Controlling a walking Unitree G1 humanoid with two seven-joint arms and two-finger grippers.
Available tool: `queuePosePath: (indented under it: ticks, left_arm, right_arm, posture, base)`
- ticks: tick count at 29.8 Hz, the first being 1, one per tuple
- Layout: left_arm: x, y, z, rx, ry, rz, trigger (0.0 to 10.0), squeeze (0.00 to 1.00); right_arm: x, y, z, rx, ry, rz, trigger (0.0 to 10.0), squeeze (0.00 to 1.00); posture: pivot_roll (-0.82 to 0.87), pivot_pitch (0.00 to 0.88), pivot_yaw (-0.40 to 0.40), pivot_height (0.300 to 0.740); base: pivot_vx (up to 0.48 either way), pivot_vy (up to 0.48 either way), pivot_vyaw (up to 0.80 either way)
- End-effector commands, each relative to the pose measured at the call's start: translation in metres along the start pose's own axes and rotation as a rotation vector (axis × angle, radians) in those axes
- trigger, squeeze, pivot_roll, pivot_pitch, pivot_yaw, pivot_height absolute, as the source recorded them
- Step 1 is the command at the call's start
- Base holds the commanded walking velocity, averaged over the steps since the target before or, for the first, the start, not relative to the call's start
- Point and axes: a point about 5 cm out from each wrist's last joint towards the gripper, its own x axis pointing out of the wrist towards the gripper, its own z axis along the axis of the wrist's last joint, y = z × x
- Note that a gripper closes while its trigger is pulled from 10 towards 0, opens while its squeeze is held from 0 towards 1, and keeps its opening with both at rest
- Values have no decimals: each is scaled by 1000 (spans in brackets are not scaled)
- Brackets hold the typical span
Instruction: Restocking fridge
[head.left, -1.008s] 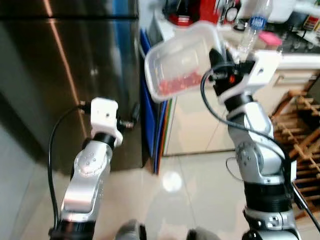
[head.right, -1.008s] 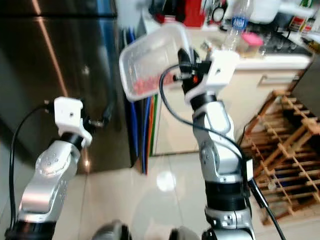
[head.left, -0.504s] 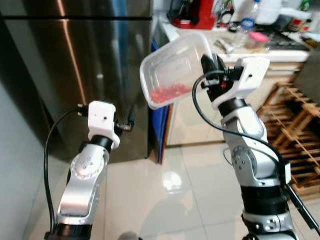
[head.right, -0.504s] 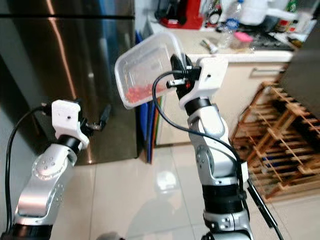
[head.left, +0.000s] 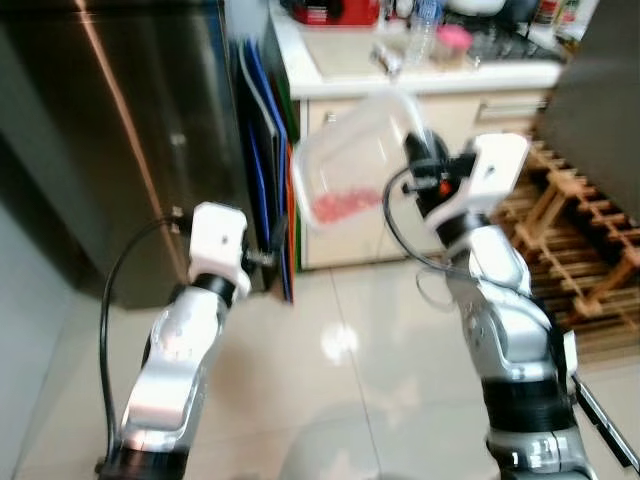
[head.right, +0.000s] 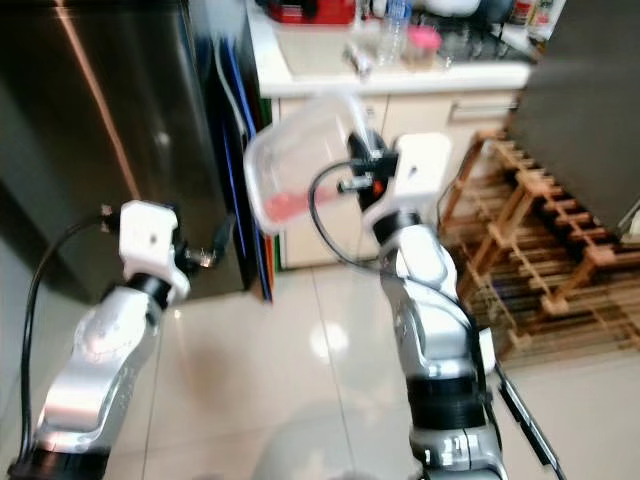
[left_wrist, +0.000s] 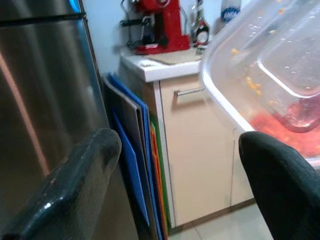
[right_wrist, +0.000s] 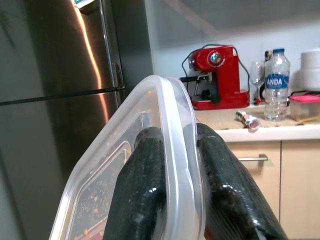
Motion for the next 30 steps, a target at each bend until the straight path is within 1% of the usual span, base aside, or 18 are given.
queuePosePath:
  ticks: [1, 11, 13, 18, 30]
  left_arm:
    - [4, -5, 5, 9, -18, -10, 10000, 0]
    - [5, -5, 6, 20, -24, -14, 10000, 0]
    - [5, -6, 5, 12, -18, -22, 10000, 0]
    - [7, -9, 4, 3, -15, -33, 10000, 0]
    - [8, -11, 6, -10, -28, -41, 10000, 0]
  right_arm:
    - [0, -8, 5, -23, -22, -26, 0, 0]
    - [-2, -7, -3, -44, -6, -14, 0, 0]
    - [-4, -7, -6, -51, 2, -11, 0, 0]
    - [-6, -7, -11, -57, 15, -7, 0, 0]
    - [-5, -5, -13, -67, 9, 8, 0, 0]
  posture:
    - [27, 0, 13, 740]
    - [27, 0, 12, 740]
    - [26, 0, 12, 740]
    - [21, 0, 13, 740]
    - [23, 0, 13, 740]
  base:
    - [0, 0, 0]
    - [0, 0, 0]
    - [255, 0, 0]
    - [480, 0, 0]
    - [480, 0, 0]
